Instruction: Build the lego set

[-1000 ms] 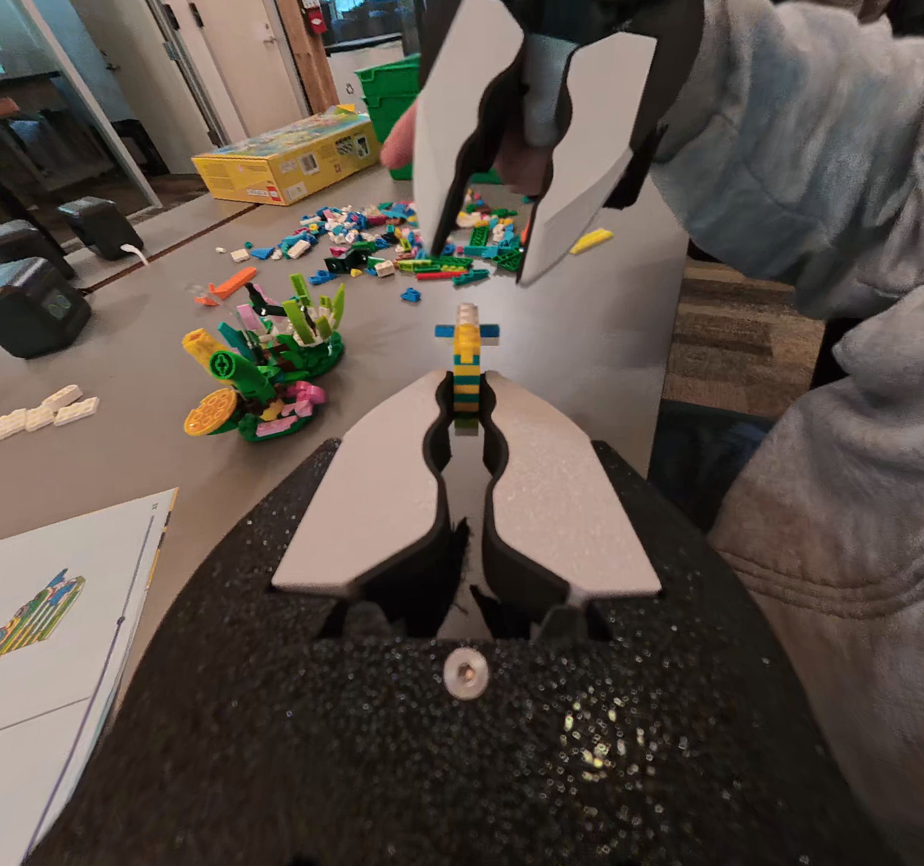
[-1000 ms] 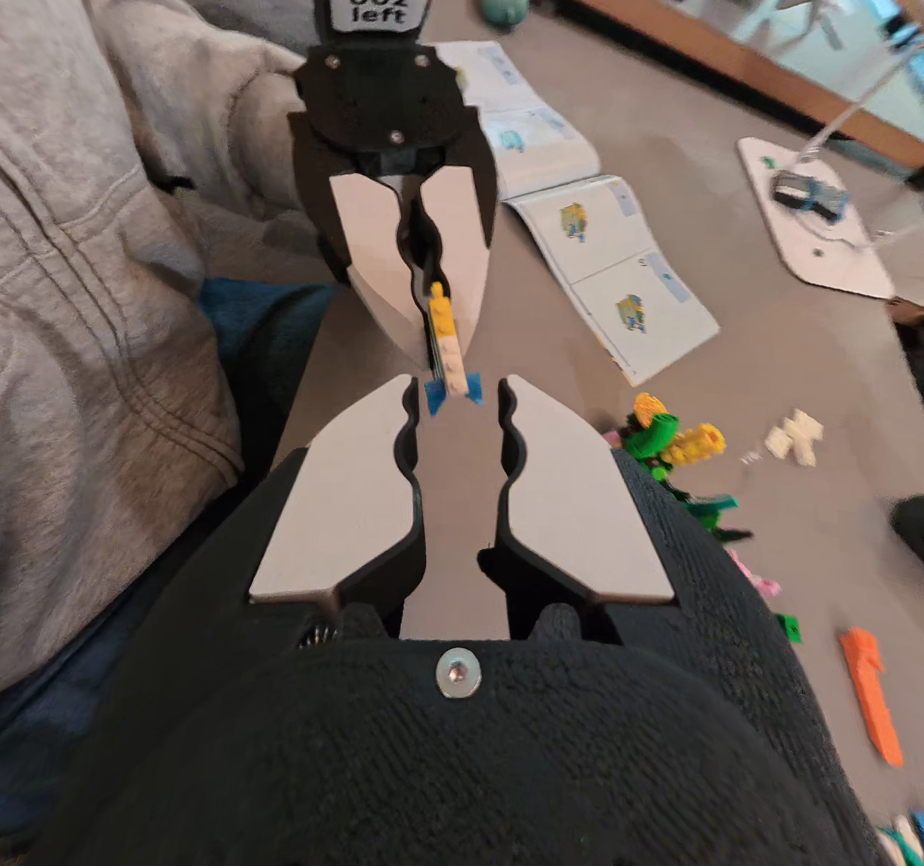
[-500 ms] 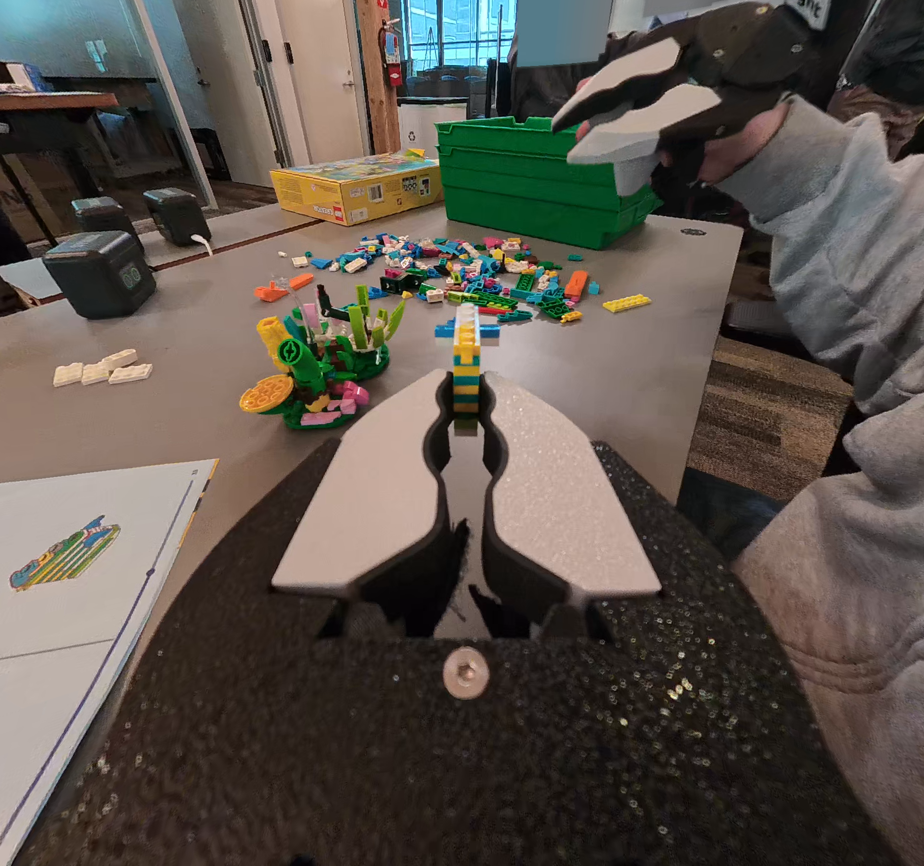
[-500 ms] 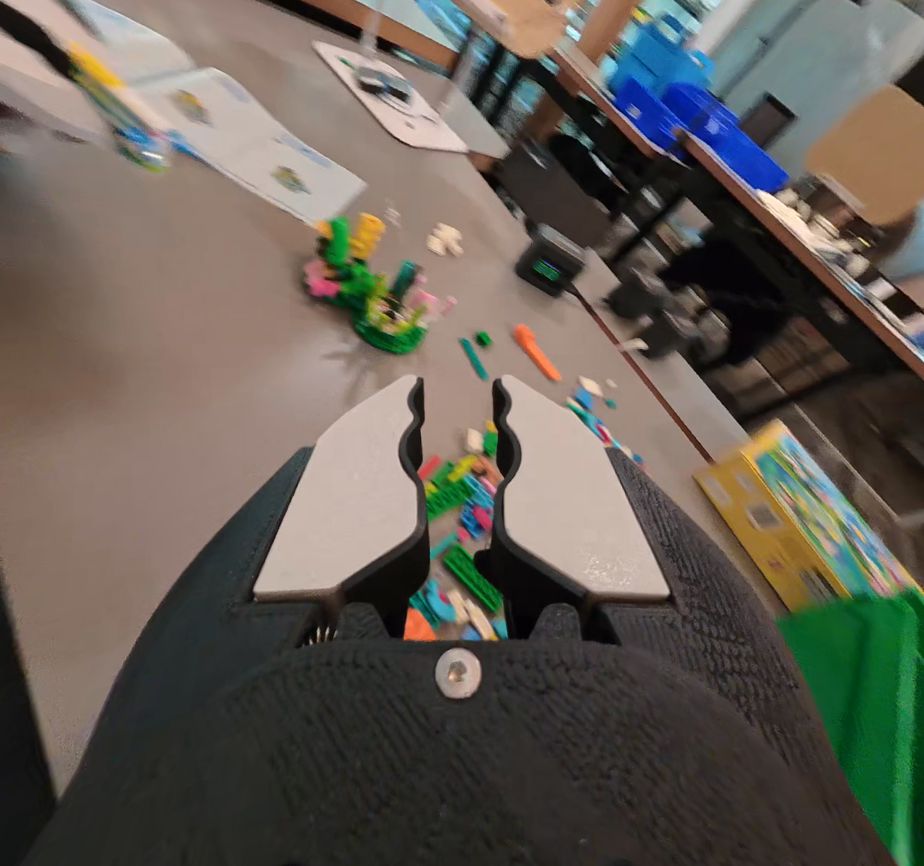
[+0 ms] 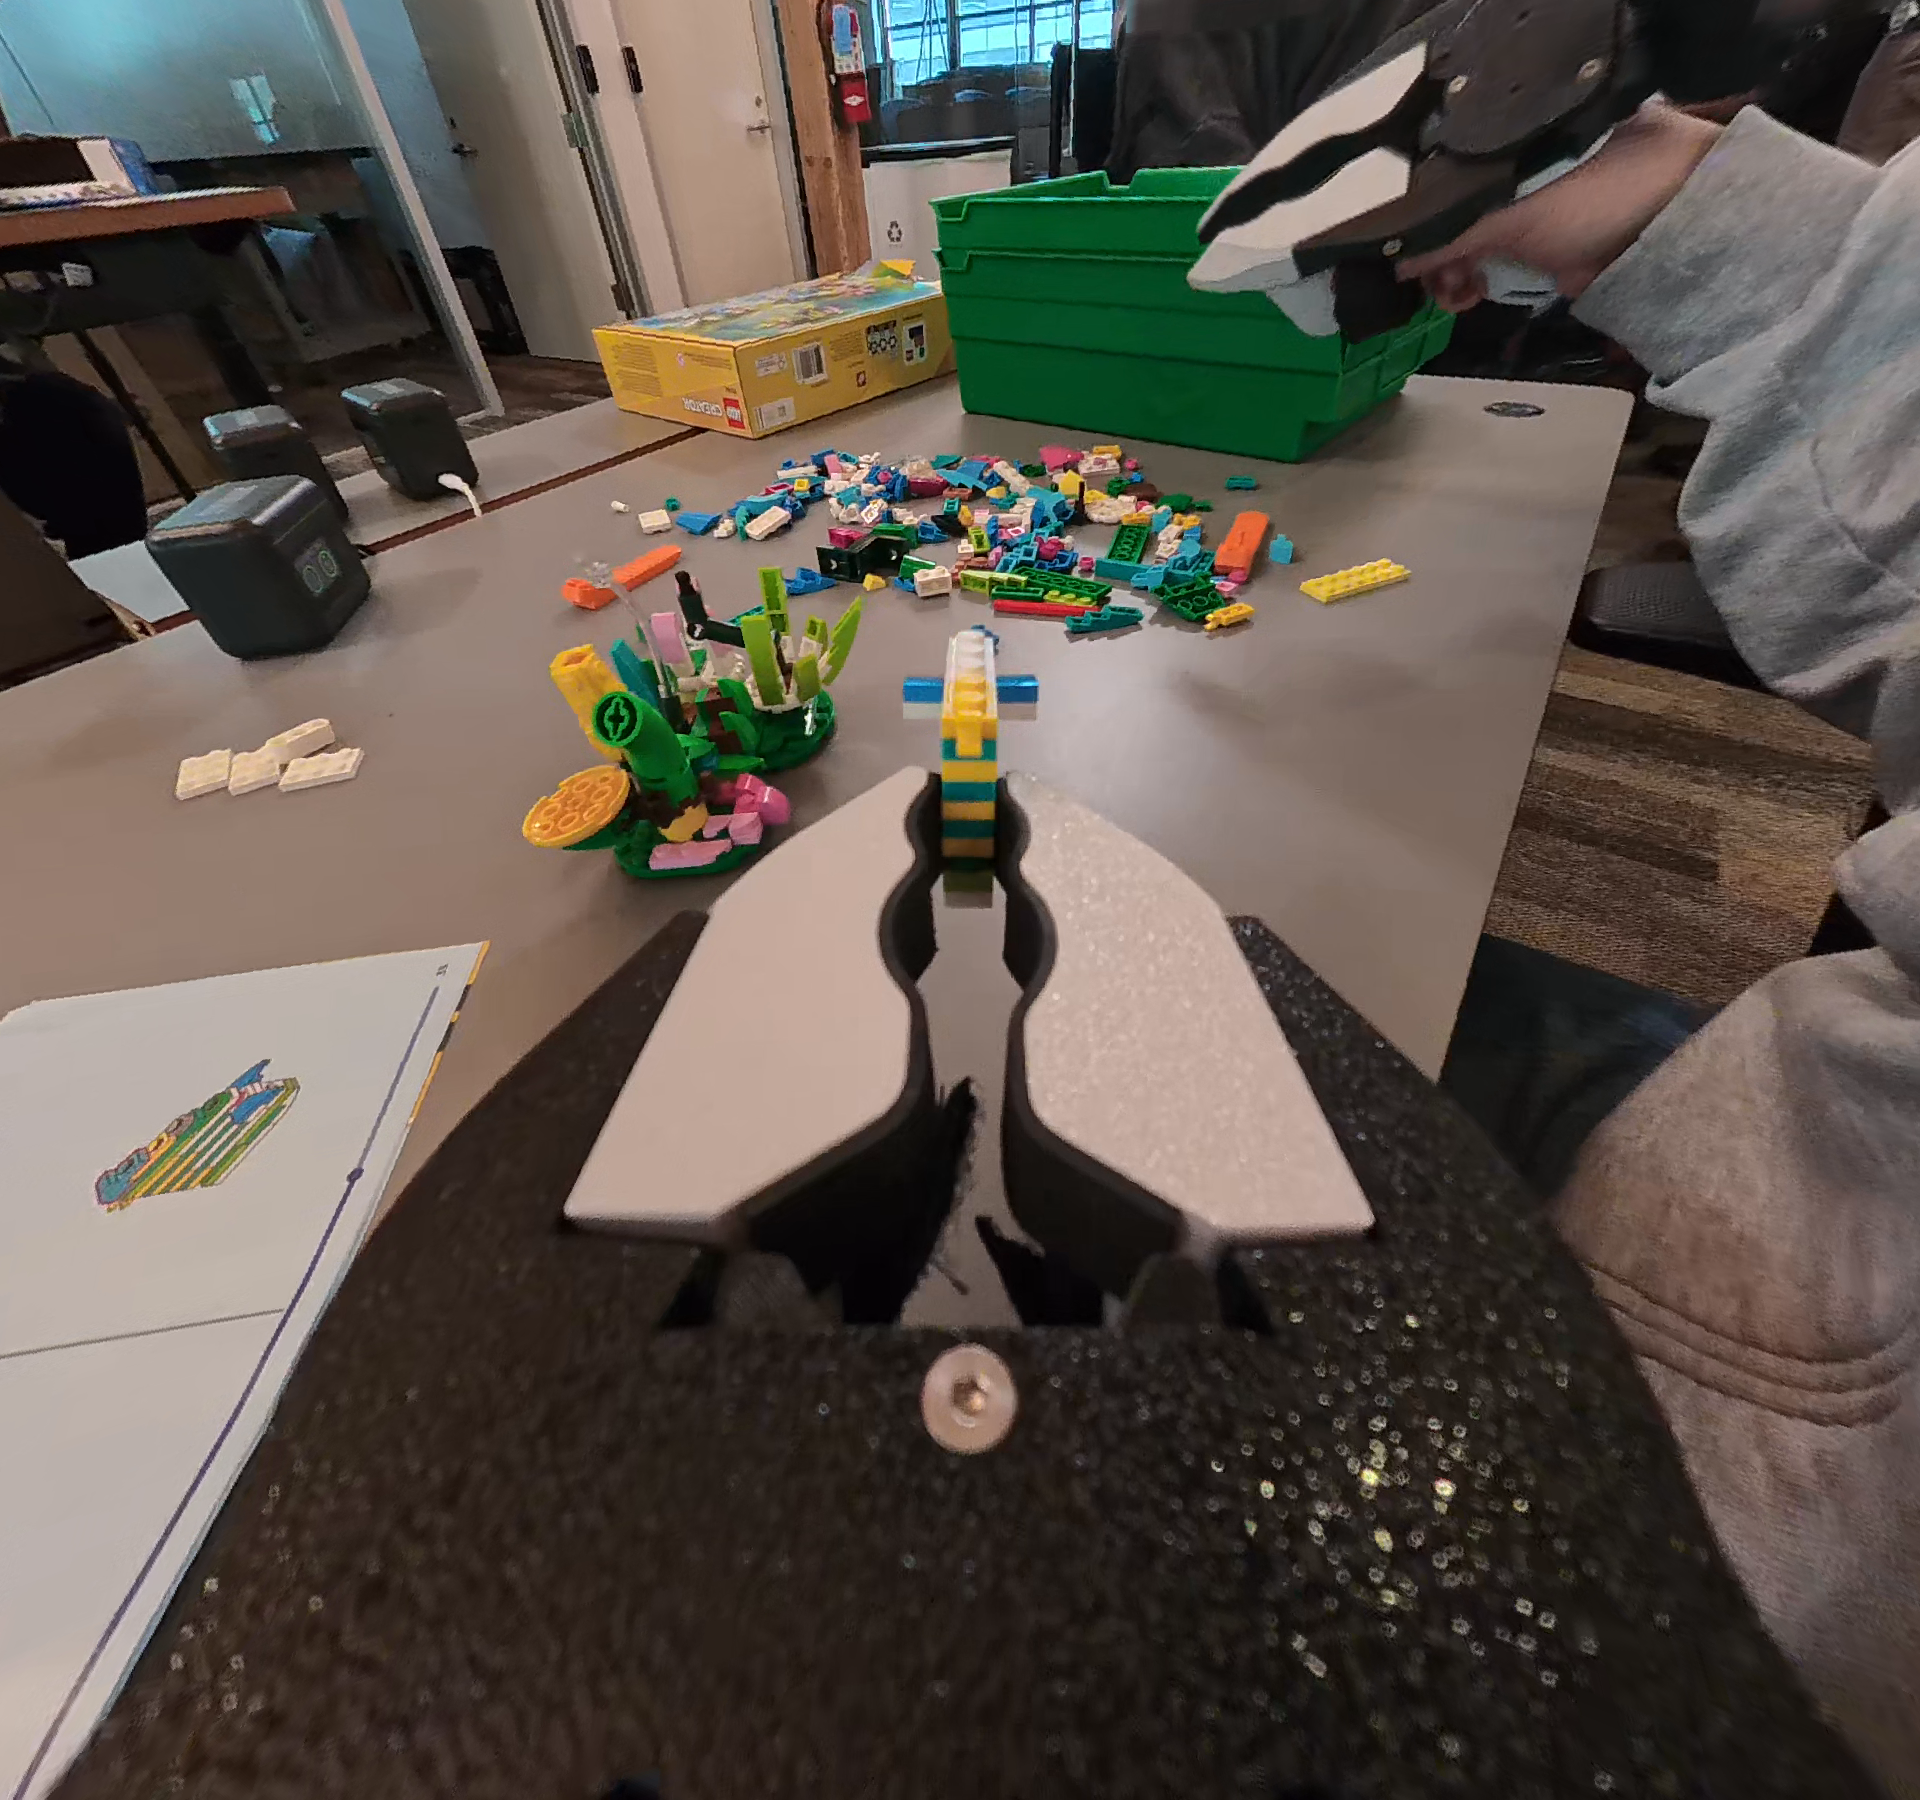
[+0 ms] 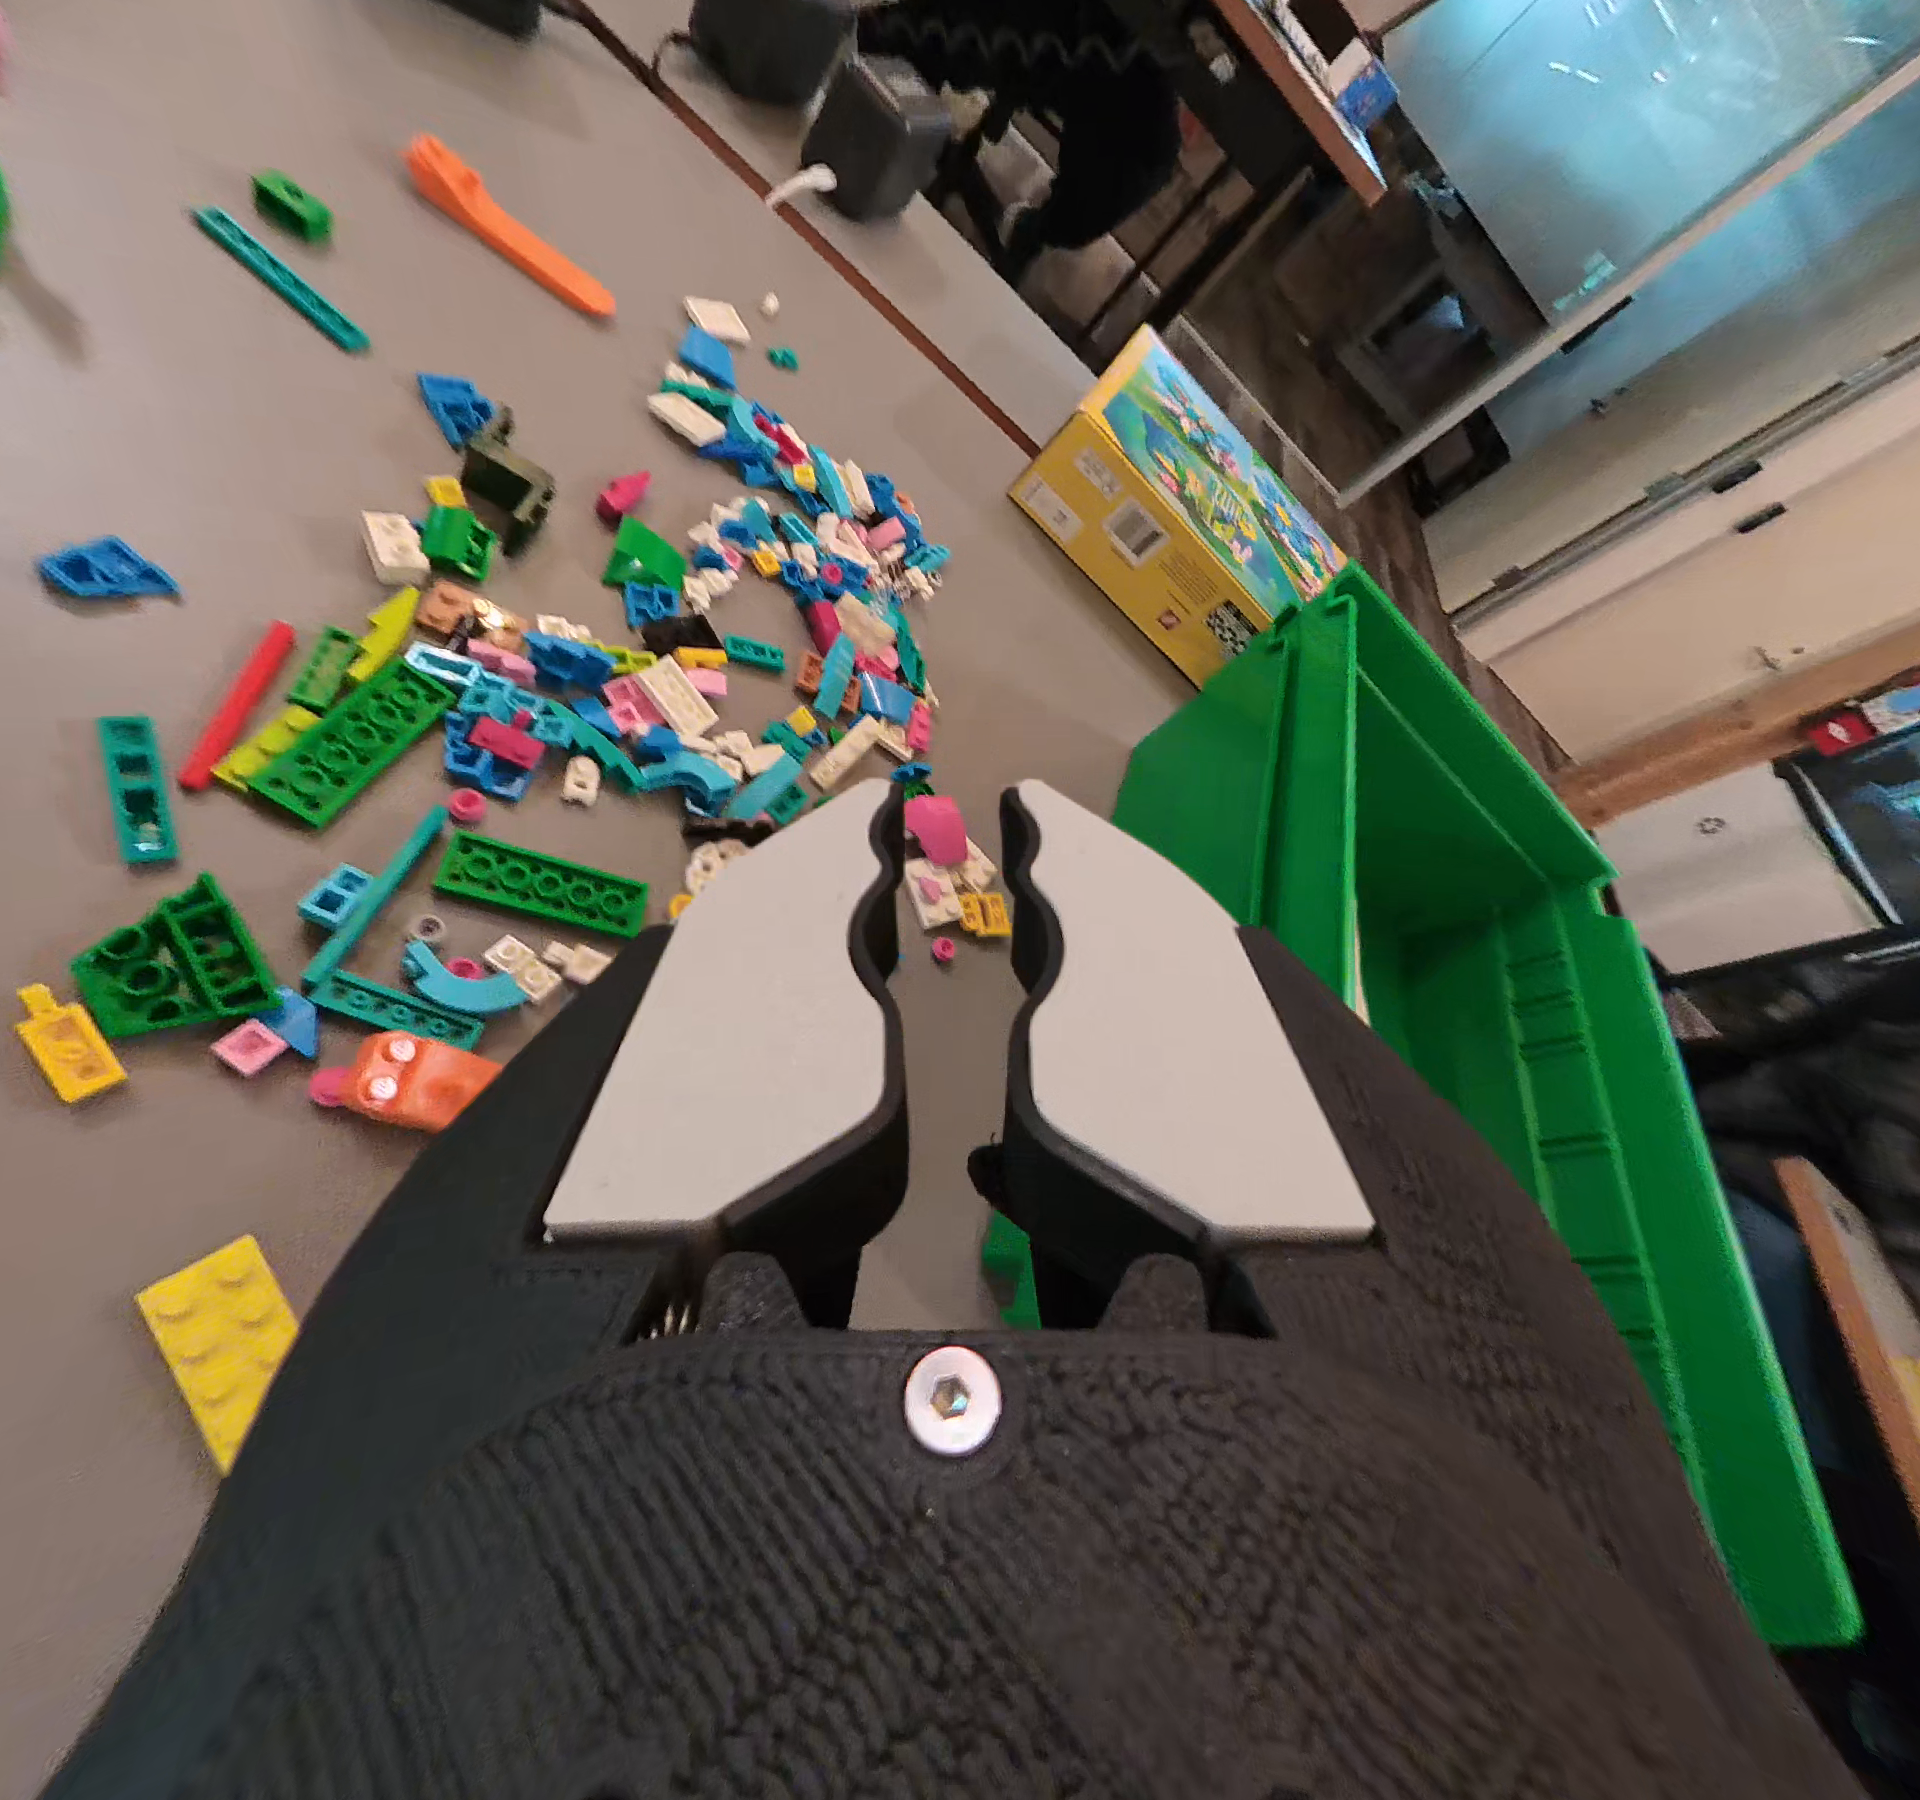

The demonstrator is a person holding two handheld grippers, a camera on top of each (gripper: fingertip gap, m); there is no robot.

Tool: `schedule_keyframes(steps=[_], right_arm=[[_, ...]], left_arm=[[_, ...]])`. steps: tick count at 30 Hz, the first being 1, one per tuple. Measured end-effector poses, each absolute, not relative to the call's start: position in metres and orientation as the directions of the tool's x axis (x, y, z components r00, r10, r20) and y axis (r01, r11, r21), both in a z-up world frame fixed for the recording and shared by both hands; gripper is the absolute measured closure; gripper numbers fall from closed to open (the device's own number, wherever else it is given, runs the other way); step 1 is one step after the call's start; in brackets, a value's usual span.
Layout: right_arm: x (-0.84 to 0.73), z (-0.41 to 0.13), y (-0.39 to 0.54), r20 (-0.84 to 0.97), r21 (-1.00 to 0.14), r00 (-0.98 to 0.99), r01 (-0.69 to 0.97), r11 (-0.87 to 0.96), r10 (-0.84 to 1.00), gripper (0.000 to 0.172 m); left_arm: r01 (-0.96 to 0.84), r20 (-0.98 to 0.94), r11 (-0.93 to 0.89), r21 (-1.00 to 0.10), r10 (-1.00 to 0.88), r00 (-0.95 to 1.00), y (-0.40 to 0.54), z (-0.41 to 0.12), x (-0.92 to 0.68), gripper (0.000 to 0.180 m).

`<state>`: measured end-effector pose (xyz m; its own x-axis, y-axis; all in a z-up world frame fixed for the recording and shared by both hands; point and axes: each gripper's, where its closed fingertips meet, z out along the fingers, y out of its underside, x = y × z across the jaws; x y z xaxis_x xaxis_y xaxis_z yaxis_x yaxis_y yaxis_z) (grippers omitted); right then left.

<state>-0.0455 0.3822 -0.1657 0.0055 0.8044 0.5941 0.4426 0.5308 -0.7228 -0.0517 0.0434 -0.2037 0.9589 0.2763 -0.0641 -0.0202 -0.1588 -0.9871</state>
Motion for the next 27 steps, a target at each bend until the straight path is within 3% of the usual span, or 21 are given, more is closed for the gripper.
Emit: schedule_keyframes(steps=[15,27], right_arm=[[-0.026,-0.18,0.423,0.513,-0.726,0.131,0.593,0.348,0.848,0.162],[-0.034,-0.198,0.383,0.475,-0.685,-0.082,0.59,0.427,0.876,0.162]], left_arm=[[0.033,0.004,-0.106,-0.994,0.259,0.966,0.04,-0.199,-0.054,0.172],[0.057,0.034,-0.086,-0.995,0.247,0.968,0.039,-0.197,-0.054,0.172]])
